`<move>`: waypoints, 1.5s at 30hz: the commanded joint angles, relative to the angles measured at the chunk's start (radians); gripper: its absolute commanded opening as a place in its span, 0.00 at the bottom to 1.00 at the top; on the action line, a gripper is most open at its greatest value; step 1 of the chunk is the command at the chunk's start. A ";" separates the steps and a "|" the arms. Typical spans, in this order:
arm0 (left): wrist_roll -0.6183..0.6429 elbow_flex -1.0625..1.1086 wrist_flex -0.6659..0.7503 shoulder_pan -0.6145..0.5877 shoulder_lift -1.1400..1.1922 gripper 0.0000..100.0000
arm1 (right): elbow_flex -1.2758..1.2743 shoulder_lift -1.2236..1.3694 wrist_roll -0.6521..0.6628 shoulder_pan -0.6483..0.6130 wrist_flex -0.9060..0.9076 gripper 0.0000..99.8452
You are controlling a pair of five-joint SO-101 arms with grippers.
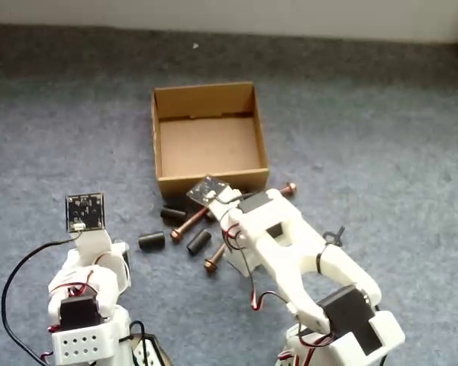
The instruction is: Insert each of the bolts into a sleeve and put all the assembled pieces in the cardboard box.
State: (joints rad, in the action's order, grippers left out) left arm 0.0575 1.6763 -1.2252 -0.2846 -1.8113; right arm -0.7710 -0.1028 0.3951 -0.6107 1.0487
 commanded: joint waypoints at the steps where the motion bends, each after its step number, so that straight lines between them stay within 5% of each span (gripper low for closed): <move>1: -0.008 0.018 0.002 -0.012 -0.005 0.10 | 0.007 -0.005 -0.005 0.013 -0.059 0.18; 6: -0.008 0.018 0.002 -0.012 -0.005 0.10 | 0.015 -0.005 -0.002 0.013 -0.065 0.00; 17: -0.008 0.018 0.002 -0.012 -0.005 0.10 | 0.007 -0.101 -0.014 0.015 -0.018 0.00; 27: -0.008 0.015 0.000 -0.013 -0.005 0.10 | 0.001 -0.561 -0.410 0.067 0.157 0.01; 34: -0.017 0.012 0.002 -0.045 -0.005 0.10 | -0.205 -0.754 -0.551 0.117 0.047 0.01; 40: -0.229 -0.084 0.006 -0.240 -0.005 0.10 | -0.414 -0.921 -0.641 0.246 -0.124 0.01; 45: -0.308 -0.136 0.006 -0.246 -0.005 0.10 | -0.507 -1.044 -0.721 0.302 -0.180 0.01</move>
State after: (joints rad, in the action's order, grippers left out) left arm -0.2186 1.6088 -1.2252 -0.5271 -1.8113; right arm -1.2651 -1.0694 -0.2938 -0.3299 0.9060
